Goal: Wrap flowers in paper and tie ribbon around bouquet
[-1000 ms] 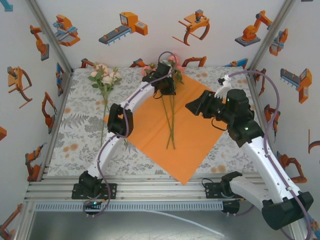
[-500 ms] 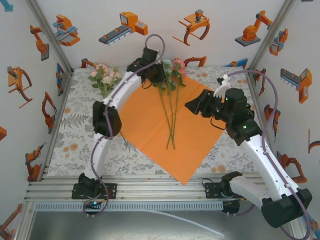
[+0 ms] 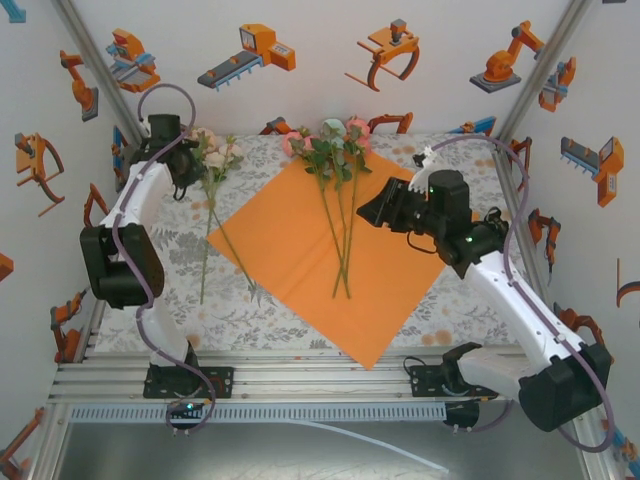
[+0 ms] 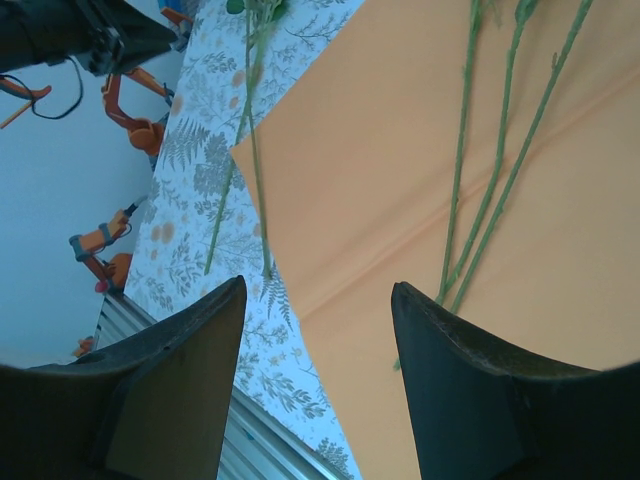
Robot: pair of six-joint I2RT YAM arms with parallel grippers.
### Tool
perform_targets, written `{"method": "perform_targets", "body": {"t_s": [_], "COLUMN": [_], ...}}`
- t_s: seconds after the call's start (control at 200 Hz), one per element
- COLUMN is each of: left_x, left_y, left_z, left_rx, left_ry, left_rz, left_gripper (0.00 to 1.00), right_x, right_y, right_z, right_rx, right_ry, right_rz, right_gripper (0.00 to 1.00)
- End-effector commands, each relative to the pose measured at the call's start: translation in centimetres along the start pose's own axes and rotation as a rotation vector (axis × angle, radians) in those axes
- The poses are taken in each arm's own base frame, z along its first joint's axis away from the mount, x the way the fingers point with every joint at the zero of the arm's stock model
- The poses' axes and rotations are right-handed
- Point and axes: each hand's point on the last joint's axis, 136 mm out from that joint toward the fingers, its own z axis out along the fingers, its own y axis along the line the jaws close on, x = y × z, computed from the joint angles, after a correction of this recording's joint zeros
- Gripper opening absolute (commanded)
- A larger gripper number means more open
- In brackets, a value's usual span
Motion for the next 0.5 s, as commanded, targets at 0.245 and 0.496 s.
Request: {"method": "perform_targets", "body": {"t_s": [0.245,0.496], "left_x": [2.1,2.5], "left_y": [1.2,1.9], "left_z": [6.1,9.0], "left_rx": [-0.037,-0.028], "left_ry": [0.084,0.130], "left_rz": [0.031,0.044], "left_gripper": [0.36,0.36], "right_x": [-2.6,-2.5], "right_y": [2.1,1.9], "right_z": [0.2,-0.1], "right_rx": [-0.038,-0.021], "right_ry": [-0.064,-0.063], "right_rz": [-0.027,-0.020], "right_gripper": [0.55,0.55]}}
